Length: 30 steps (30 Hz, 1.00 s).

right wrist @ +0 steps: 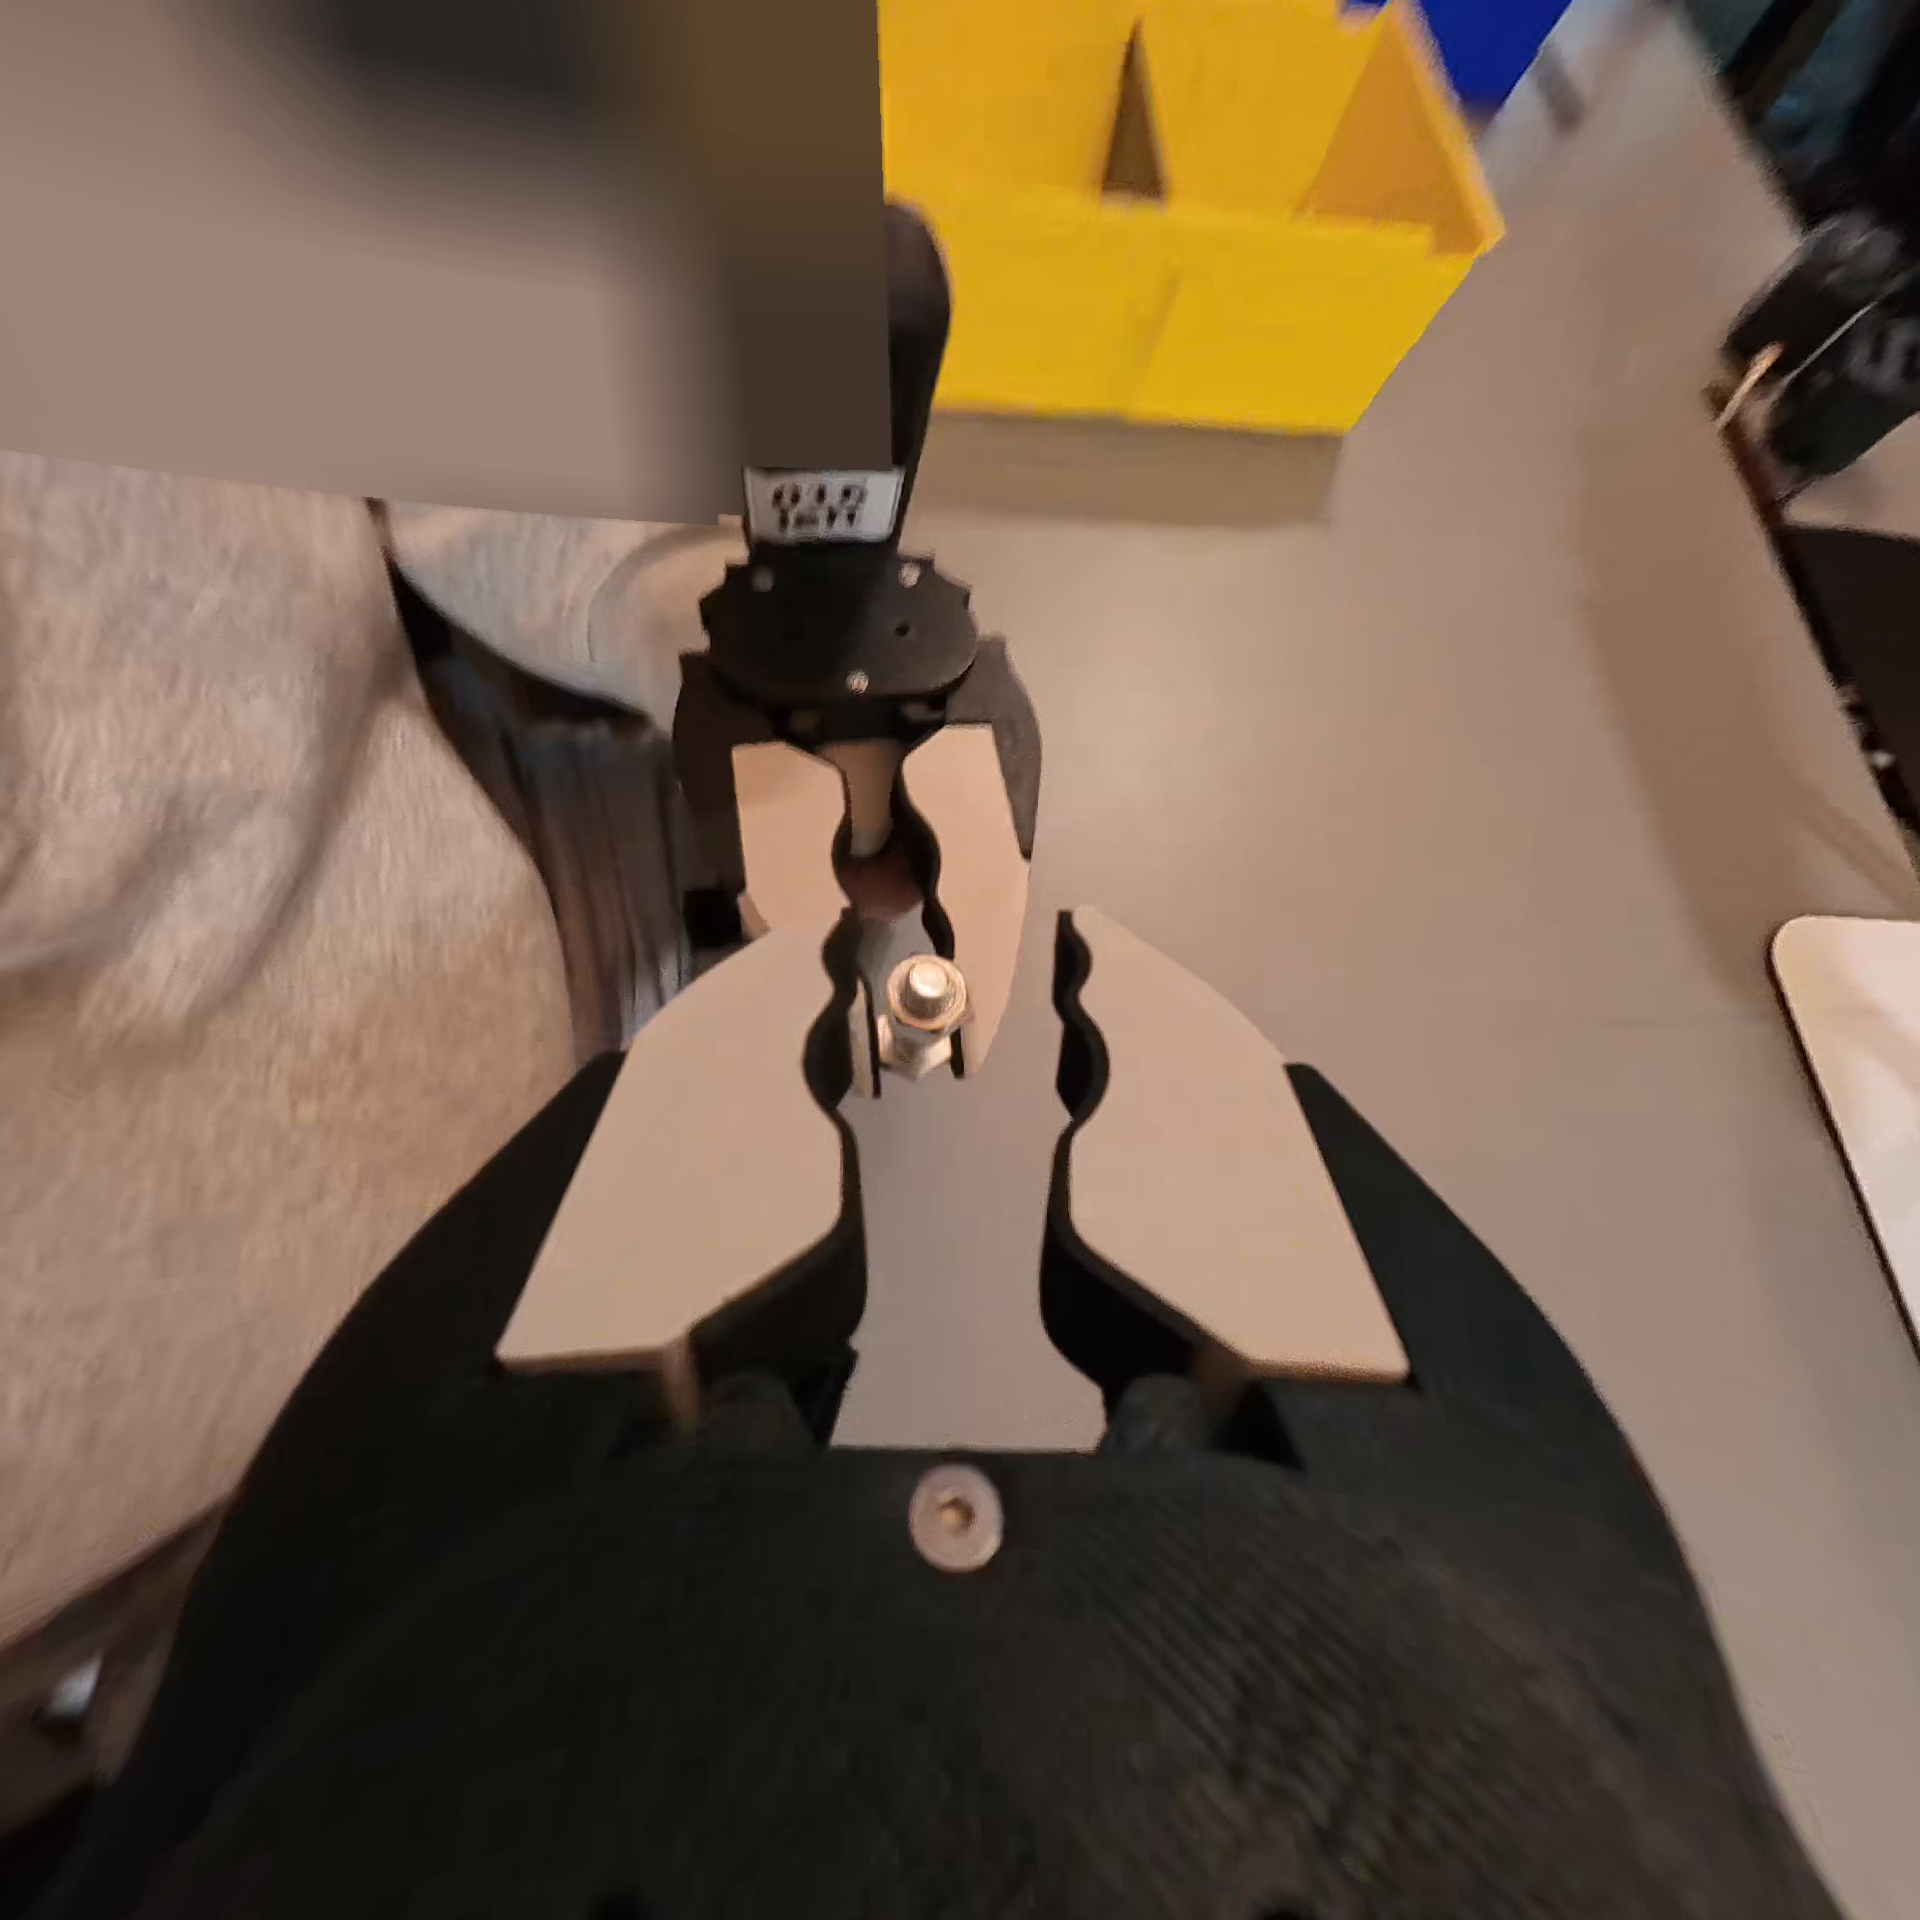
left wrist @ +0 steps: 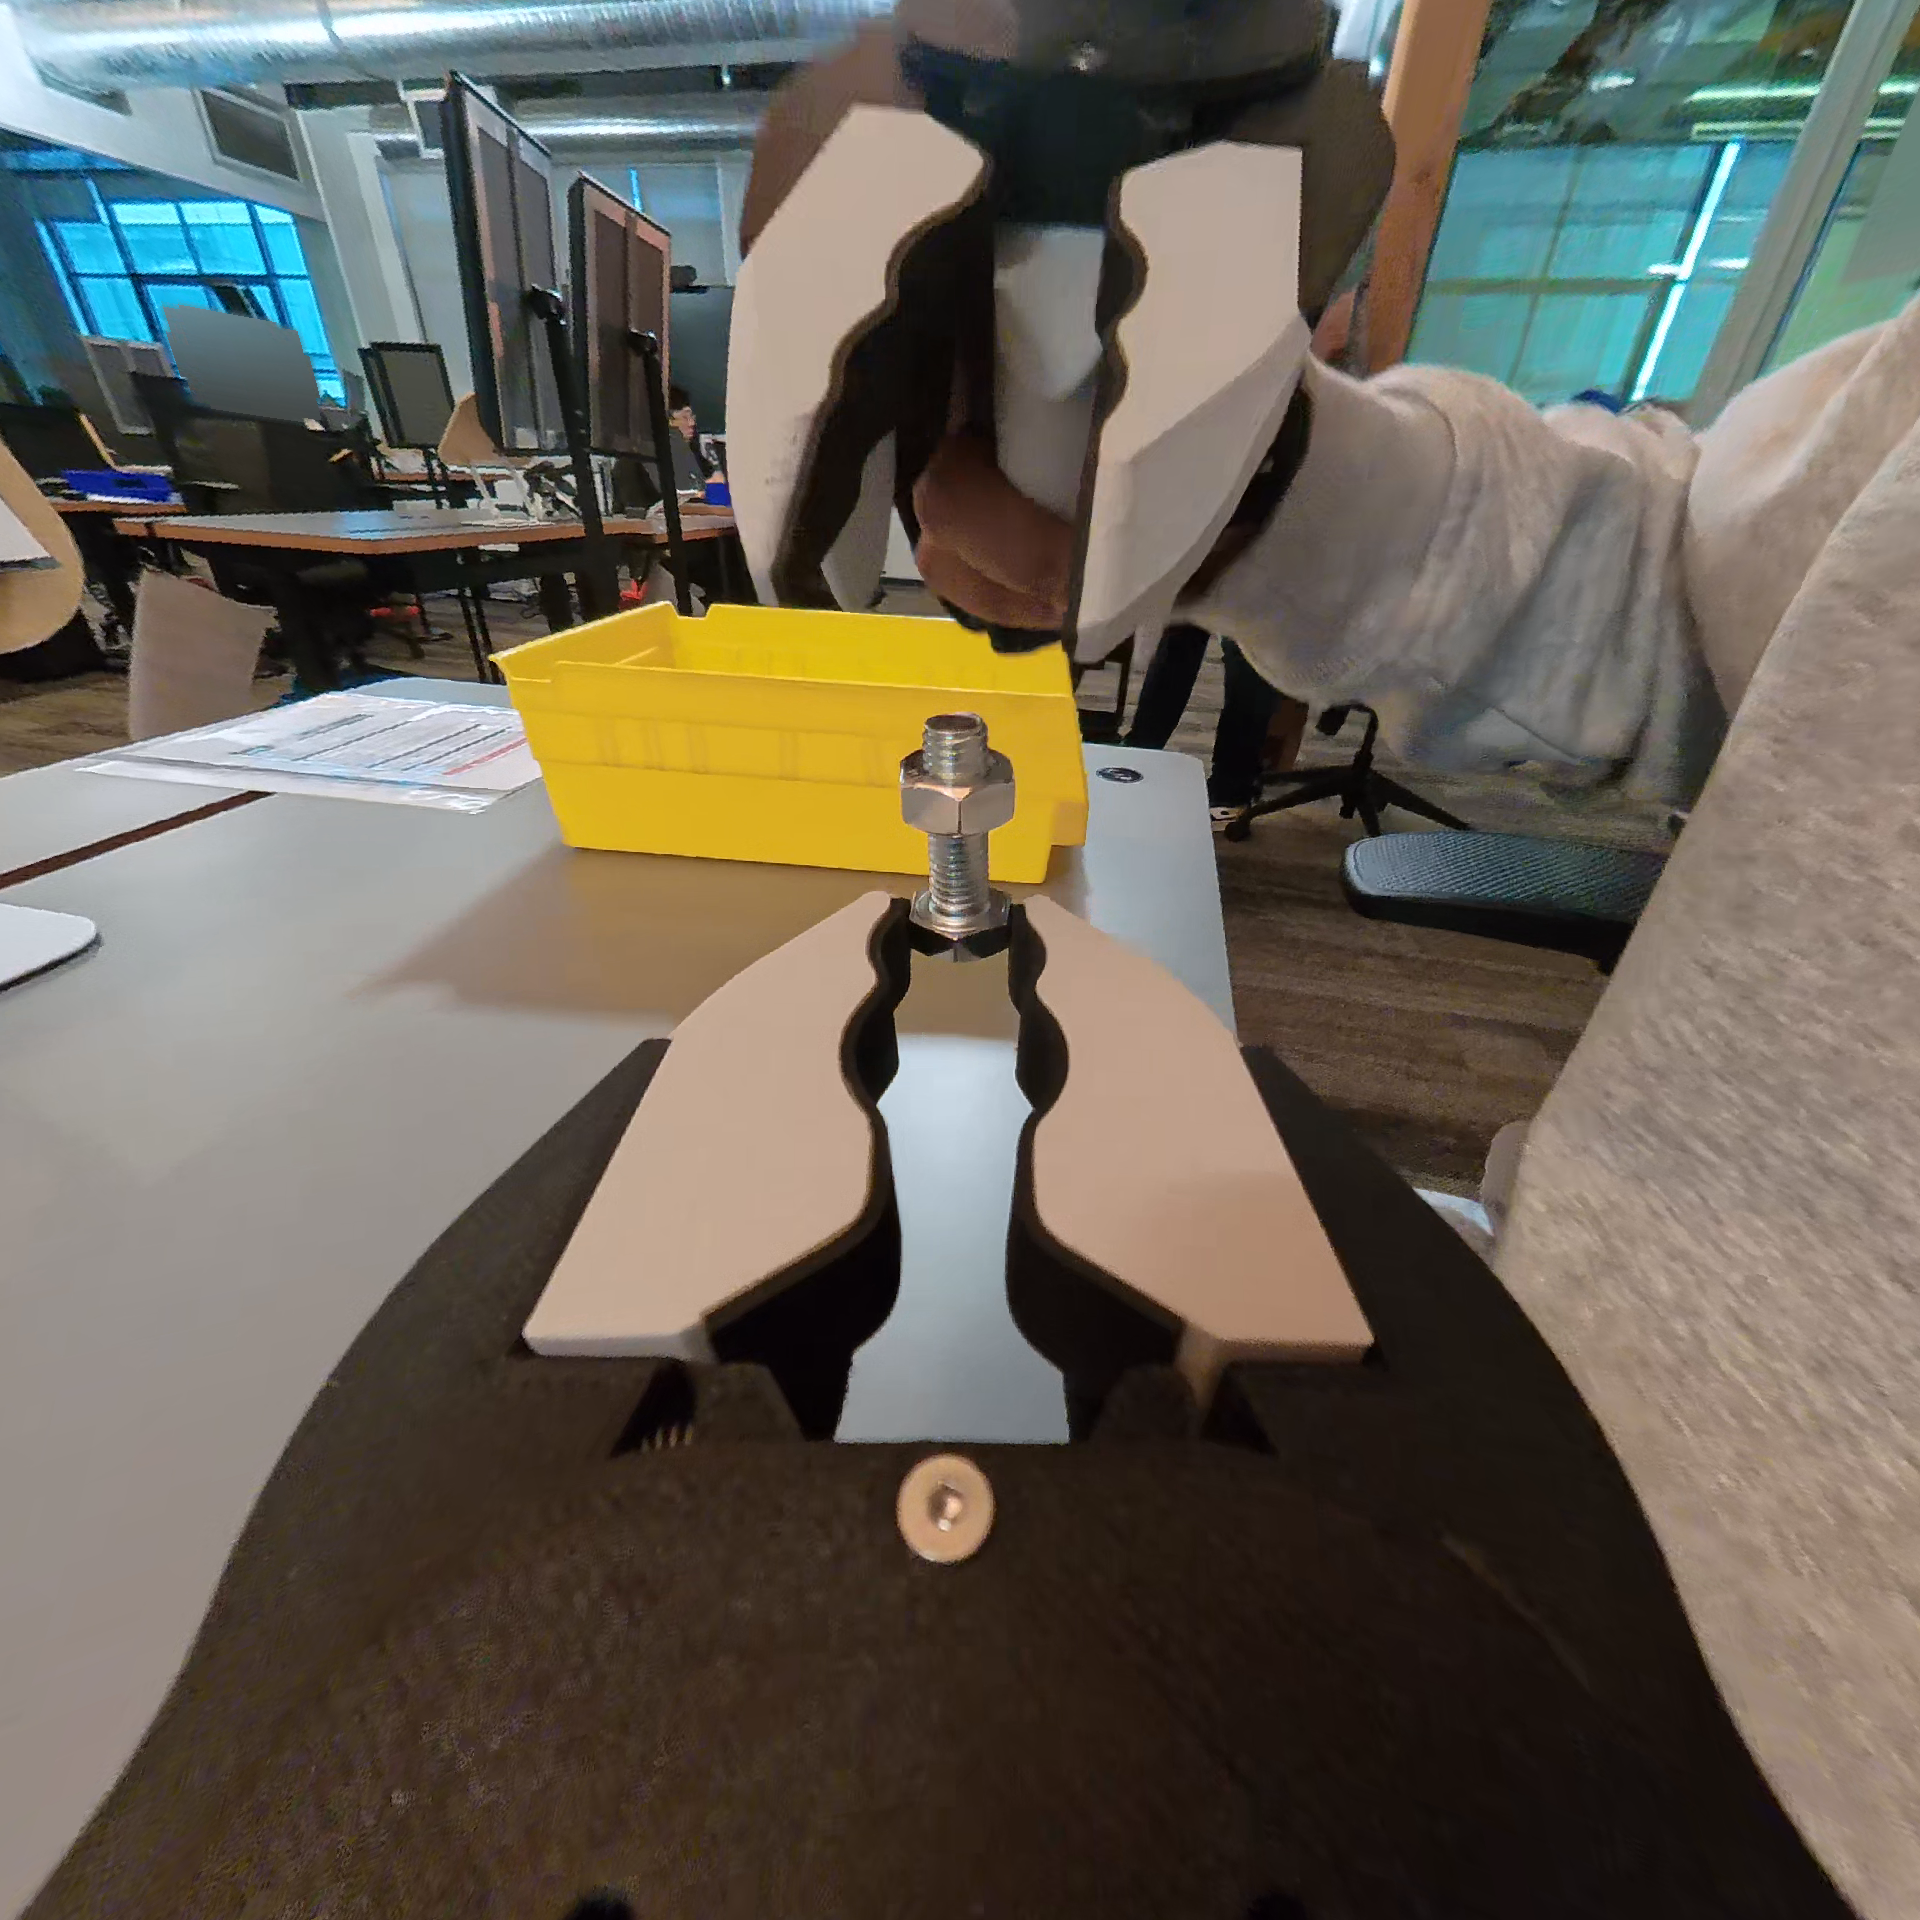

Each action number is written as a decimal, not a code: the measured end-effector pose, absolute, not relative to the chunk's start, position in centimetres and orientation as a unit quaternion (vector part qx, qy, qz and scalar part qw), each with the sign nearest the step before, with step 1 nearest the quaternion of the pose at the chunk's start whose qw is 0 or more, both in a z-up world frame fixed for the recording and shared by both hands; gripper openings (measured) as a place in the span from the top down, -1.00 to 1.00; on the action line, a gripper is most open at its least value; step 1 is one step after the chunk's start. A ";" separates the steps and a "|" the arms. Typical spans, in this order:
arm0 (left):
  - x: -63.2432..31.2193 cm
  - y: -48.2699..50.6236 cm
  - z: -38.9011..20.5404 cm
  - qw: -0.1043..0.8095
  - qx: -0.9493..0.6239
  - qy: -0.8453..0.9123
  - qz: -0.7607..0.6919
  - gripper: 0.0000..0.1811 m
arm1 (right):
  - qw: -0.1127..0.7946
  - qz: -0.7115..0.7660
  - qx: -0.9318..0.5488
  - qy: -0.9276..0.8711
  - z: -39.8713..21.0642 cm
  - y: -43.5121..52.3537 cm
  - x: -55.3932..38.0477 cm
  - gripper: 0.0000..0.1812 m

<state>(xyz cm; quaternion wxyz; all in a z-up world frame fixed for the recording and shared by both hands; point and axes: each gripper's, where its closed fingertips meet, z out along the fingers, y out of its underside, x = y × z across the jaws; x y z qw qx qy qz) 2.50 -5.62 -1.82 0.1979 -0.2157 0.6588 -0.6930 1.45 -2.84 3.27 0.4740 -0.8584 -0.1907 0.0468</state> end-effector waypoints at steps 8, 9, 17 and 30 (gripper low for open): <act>4.0 -4.2 -2.7 0.204 -0.258 0.656 -0.679 0.79 | 0.672 -0.077 -0.726 -0.121 2.2 -3.7 3.1 0.91; 4.1 -4.2 -2.8 0.203 -0.260 0.657 -0.677 0.80 | 0.680 -0.074 -0.719 -0.125 1.7 -4.0 2.9 0.94; 4.4 -4.6 -3.5 0.202 -0.262 0.666 -0.668 0.80 | 0.700 0.022 -0.711 -0.067 0.1 -3.0 2.6 0.55; 5.2 -3.4 -3.5 0.205 -0.286 0.656 -0.668 0.80 | 0.708 0.034 -0.704 -0.047 -0.2 -2.8 3.3 0.52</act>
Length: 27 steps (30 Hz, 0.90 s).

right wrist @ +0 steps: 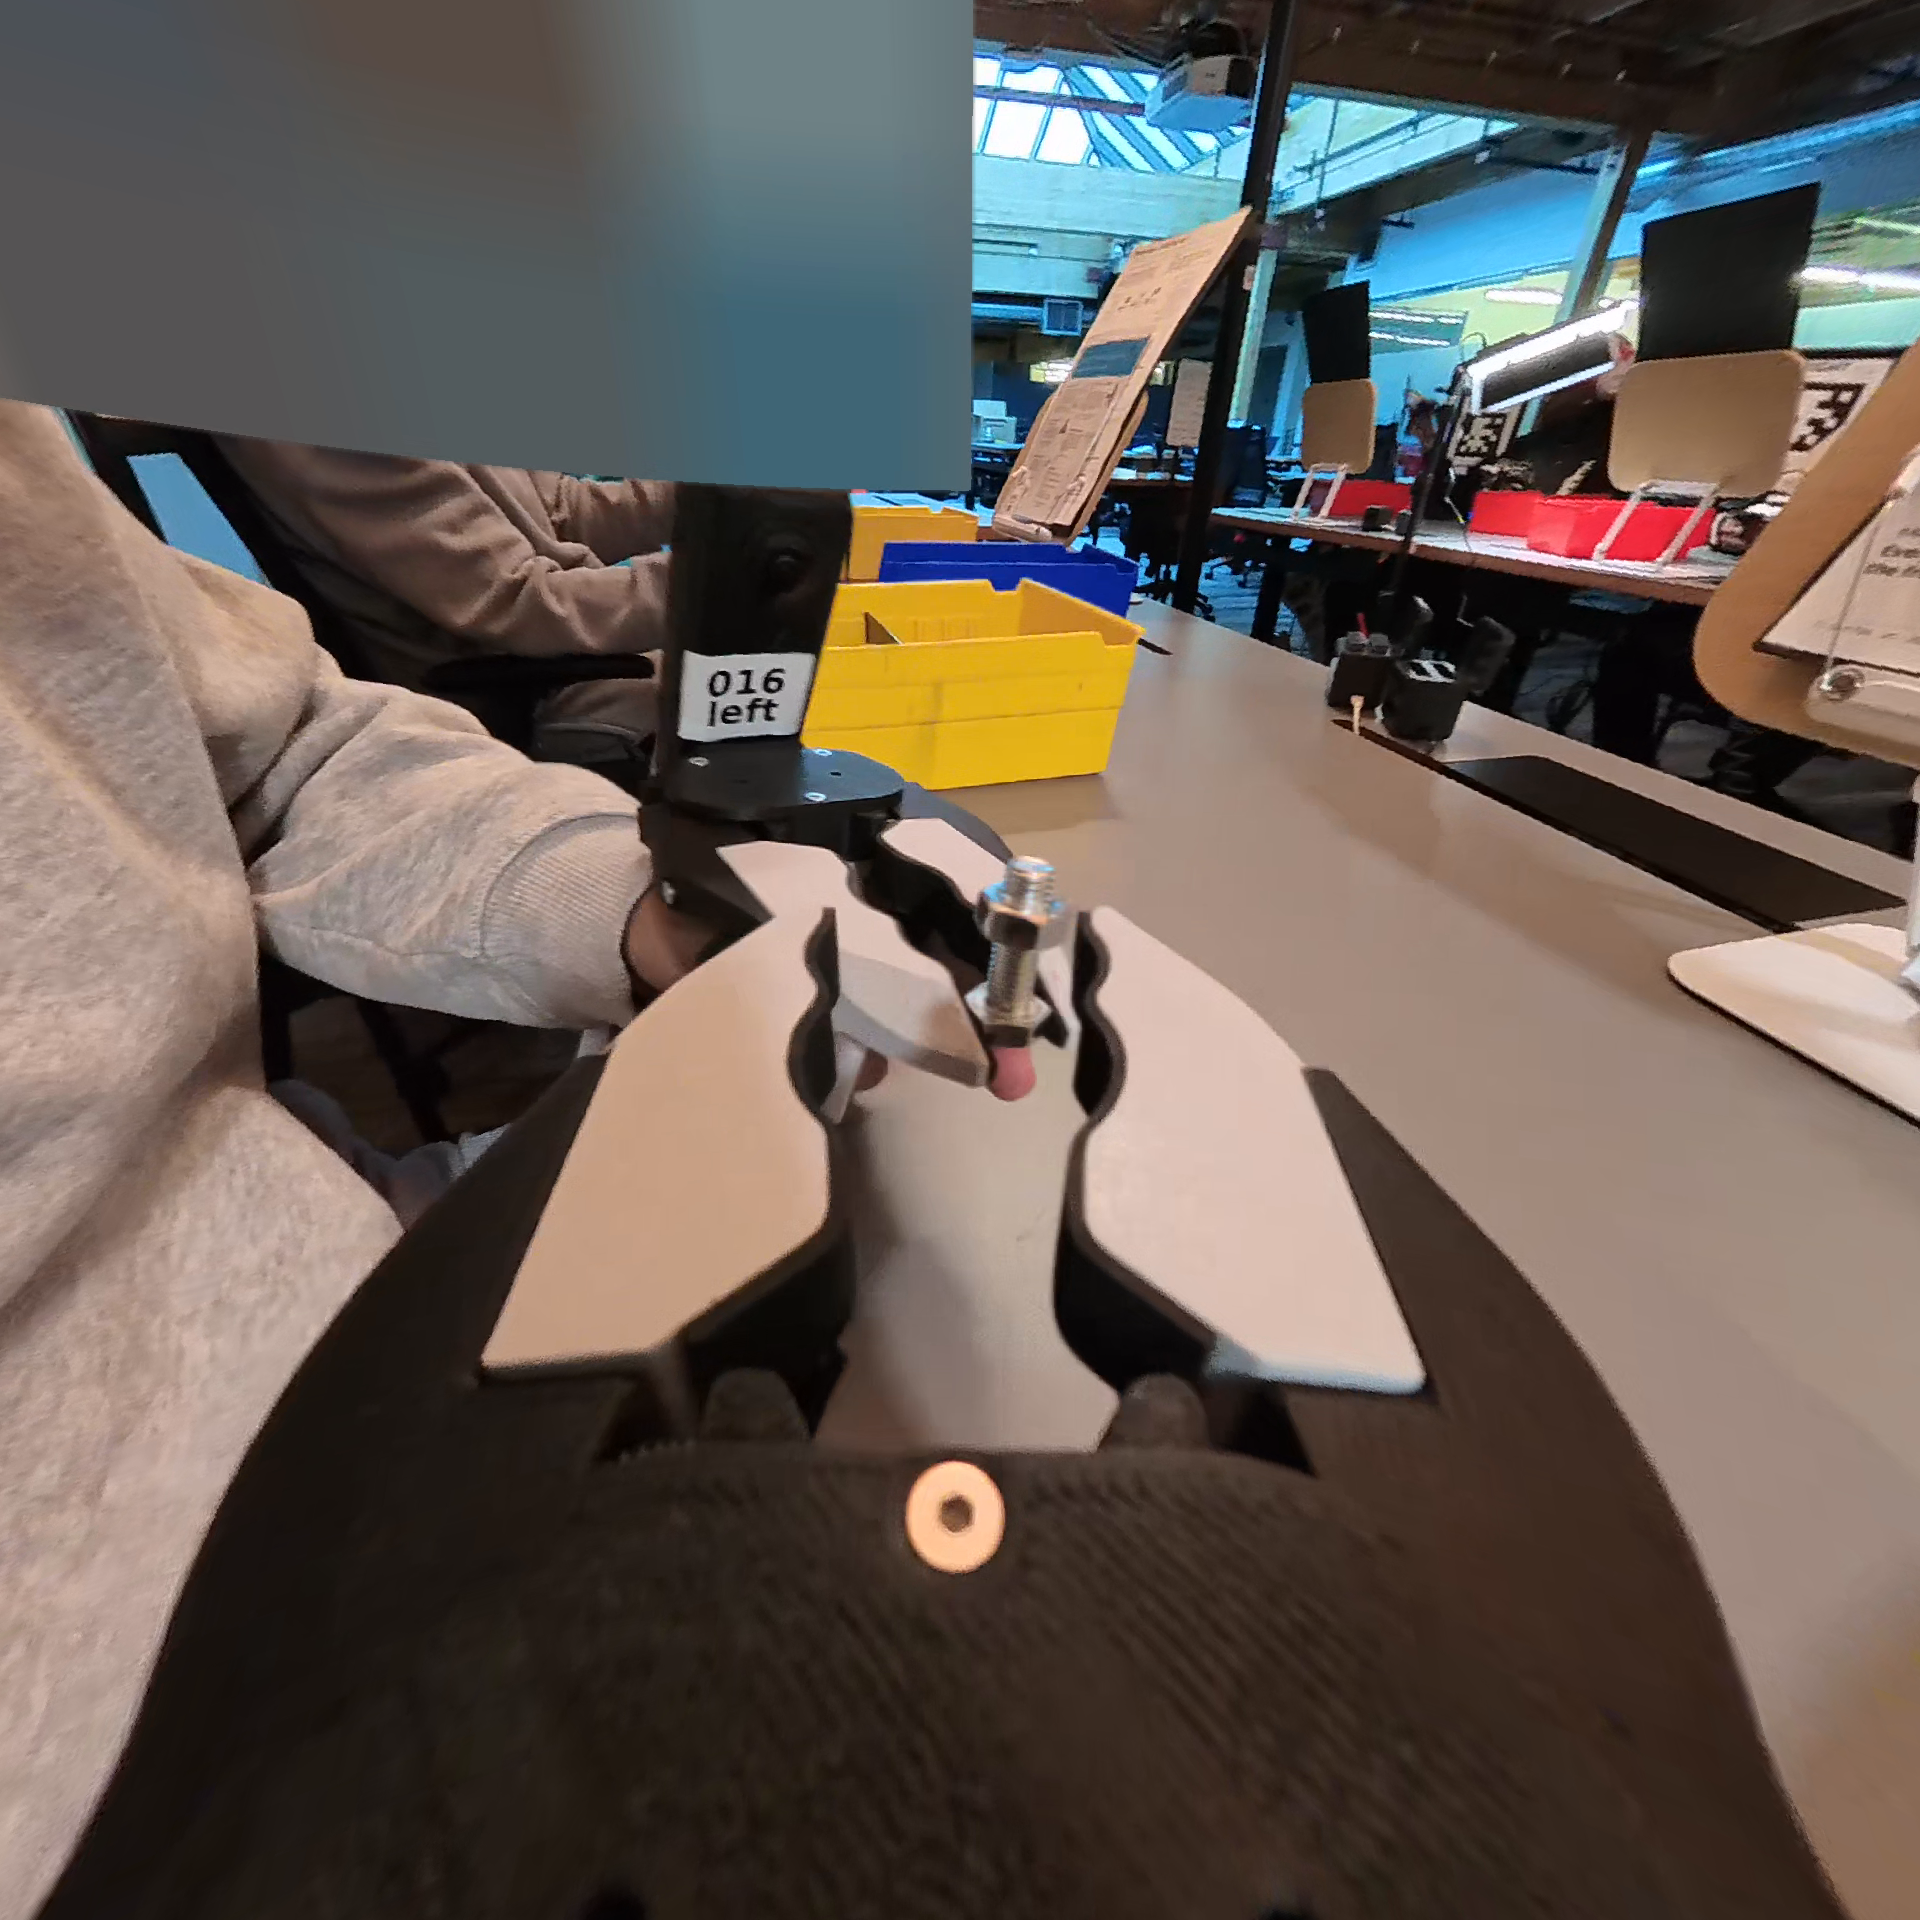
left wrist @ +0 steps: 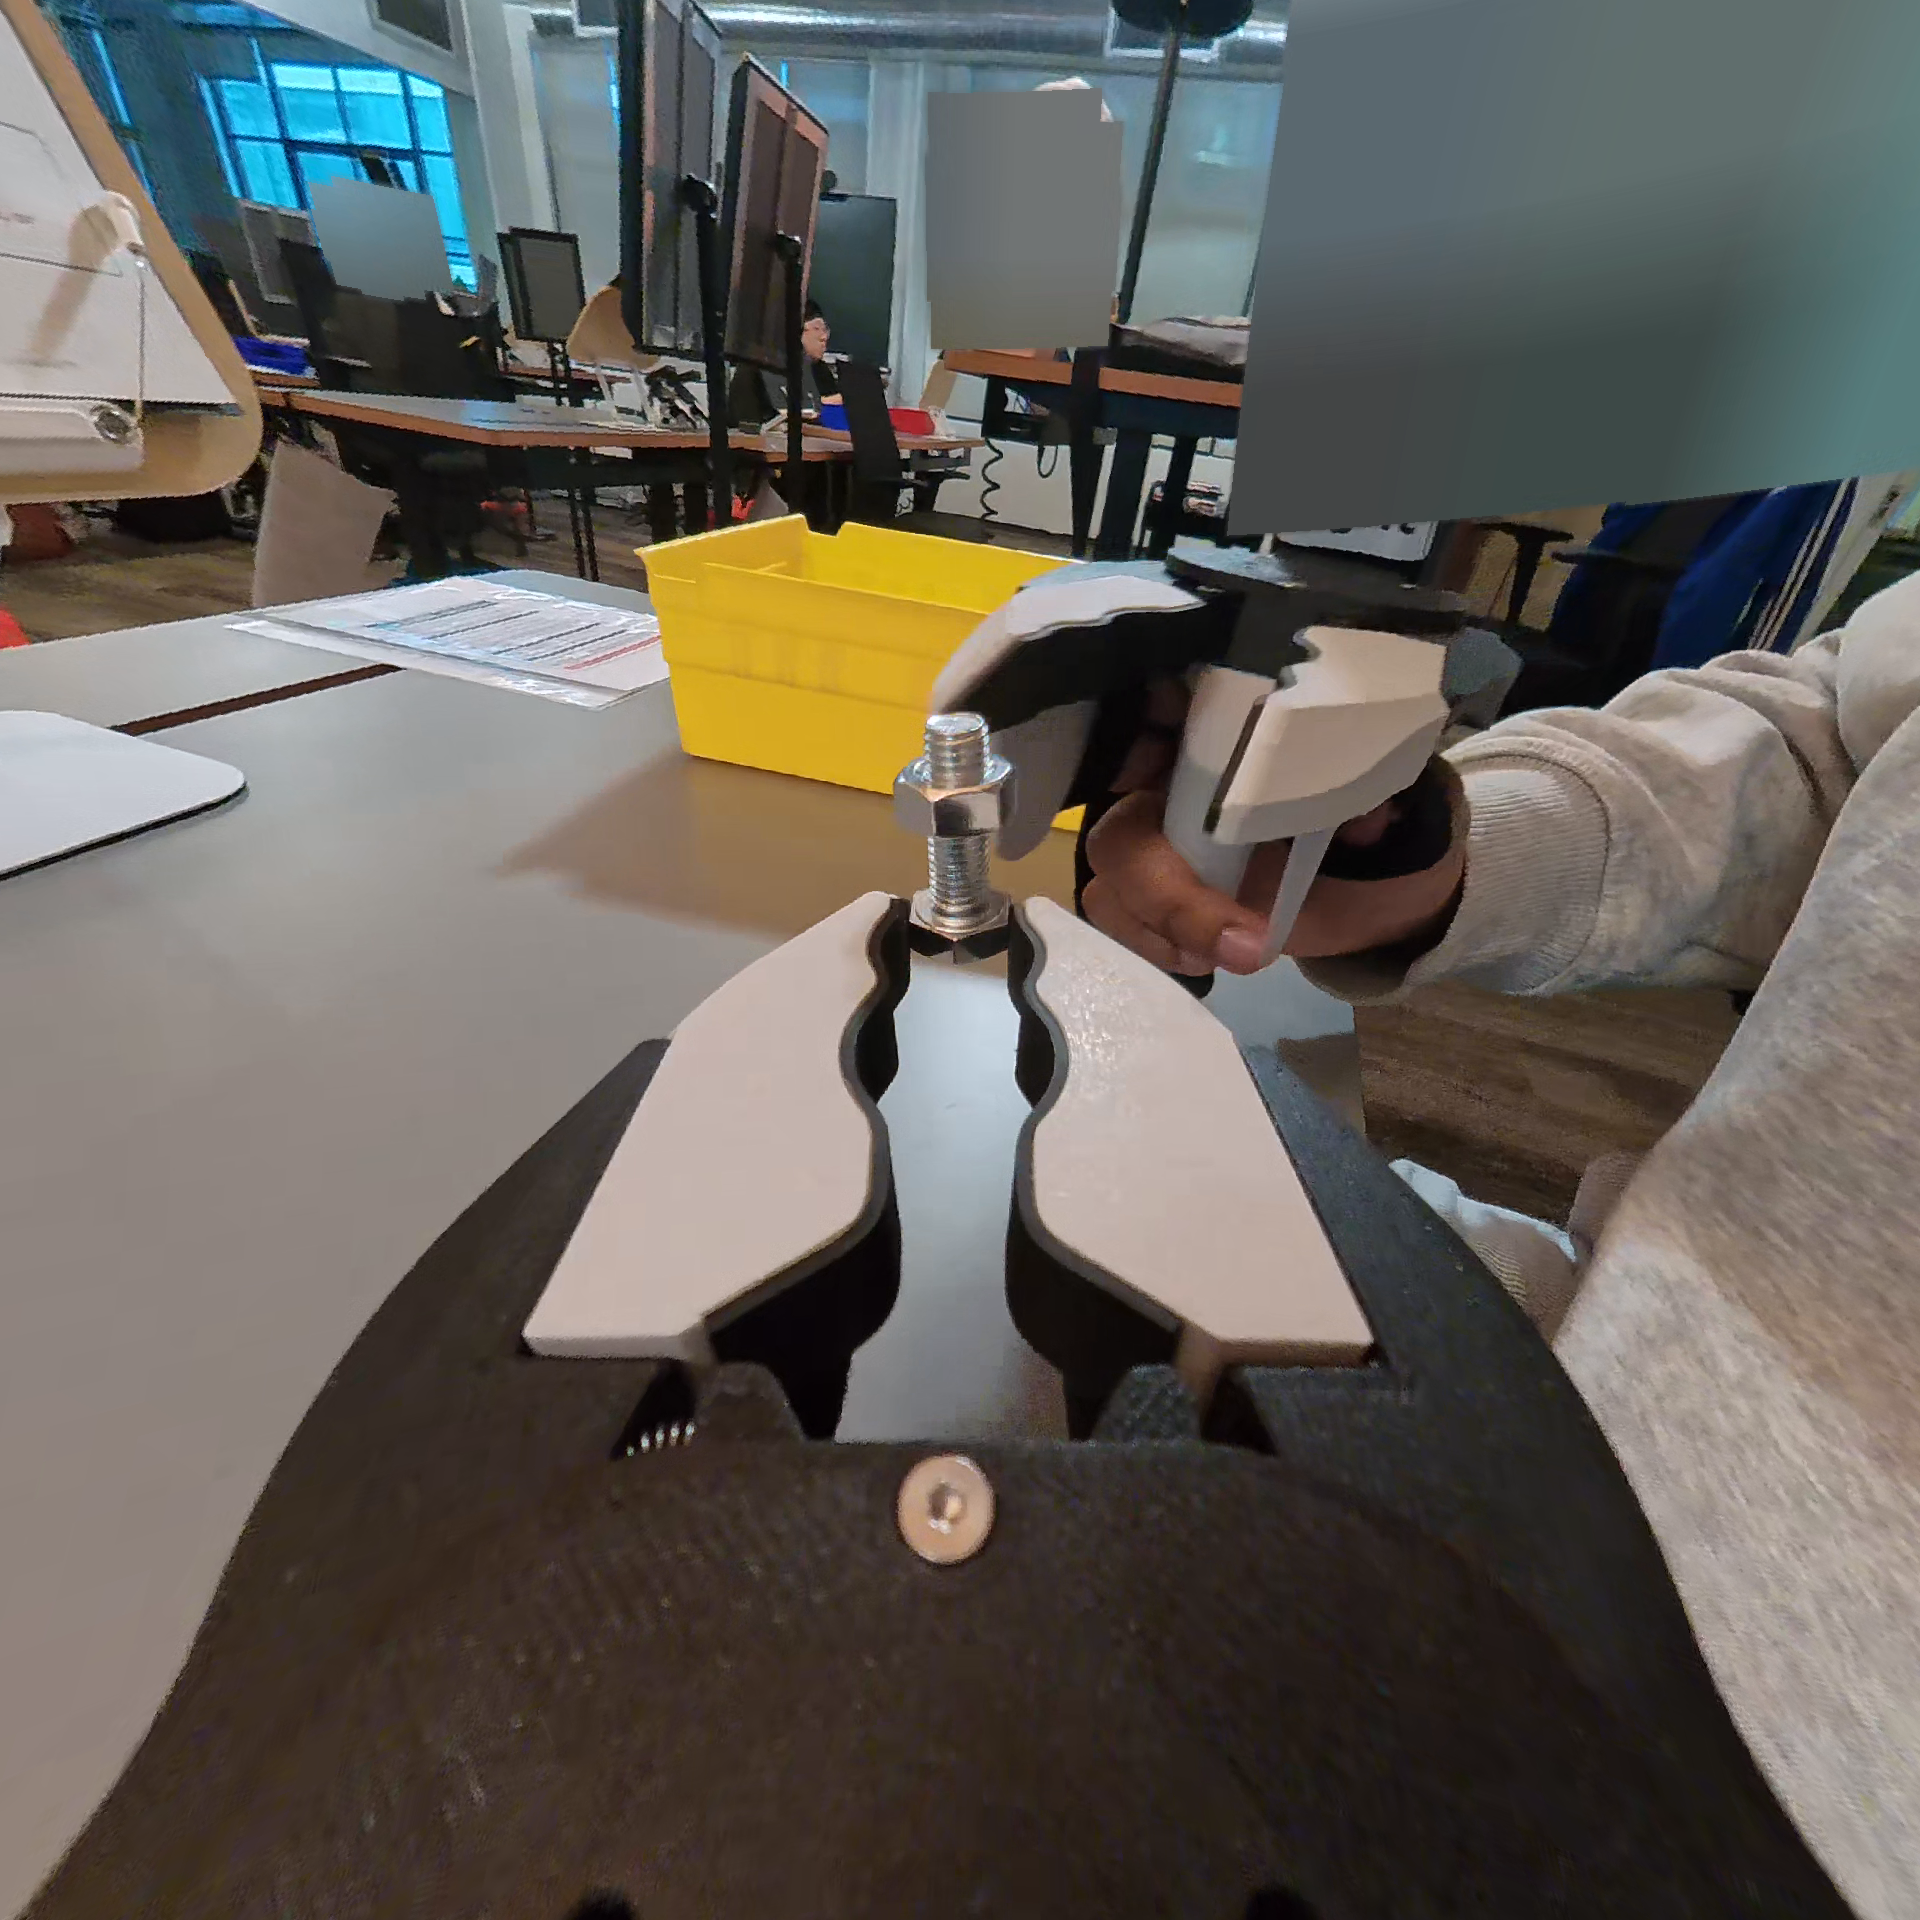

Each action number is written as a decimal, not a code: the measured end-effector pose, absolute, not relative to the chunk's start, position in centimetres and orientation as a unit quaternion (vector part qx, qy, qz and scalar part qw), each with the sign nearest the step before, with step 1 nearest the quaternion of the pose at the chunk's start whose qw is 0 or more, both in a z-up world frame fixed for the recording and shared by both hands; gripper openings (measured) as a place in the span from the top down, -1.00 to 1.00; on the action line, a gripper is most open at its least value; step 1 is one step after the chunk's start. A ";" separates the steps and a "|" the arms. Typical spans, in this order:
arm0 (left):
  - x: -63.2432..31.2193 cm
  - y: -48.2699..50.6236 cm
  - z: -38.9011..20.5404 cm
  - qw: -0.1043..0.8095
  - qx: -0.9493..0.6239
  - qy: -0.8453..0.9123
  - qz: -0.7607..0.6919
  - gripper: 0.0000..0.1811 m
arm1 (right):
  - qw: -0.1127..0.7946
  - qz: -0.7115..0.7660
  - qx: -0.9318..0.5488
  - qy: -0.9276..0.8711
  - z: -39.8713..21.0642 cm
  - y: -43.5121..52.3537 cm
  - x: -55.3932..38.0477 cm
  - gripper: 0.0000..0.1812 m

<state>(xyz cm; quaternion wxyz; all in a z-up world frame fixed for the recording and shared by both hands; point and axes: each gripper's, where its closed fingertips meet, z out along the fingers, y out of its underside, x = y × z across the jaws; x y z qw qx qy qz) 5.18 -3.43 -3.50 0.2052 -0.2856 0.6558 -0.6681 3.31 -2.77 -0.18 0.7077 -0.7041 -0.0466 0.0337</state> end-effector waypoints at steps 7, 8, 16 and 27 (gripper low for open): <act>5.4 -3.1 -3.5 0.198 -0.297 0.649 -0.671 0.80 | 0.685 0.063 -0.723 -0.066 -0.8 -2.9 2.2 0.87; 5.5 -3.1 -3.5 0.196 -0.299 0.648 -0.673 0.80 | 0.687 0.057 -0.721 -0.065 -0.7 -3.0 2.4 0.87; 5.2 -3.4 -3.6 0.199 -0.290 0.655 -0.668 0.80 | 0.703 0.021 -0.709 -0.052 -0.7 -2.6 3.5 0.57; 5.4 -3.2 -3.6 0.185 -0.301 0.649 -0.674 0.80 | 0.707 0.008 -0.703 -0.073 -0.2 -3.1 3.0 0.83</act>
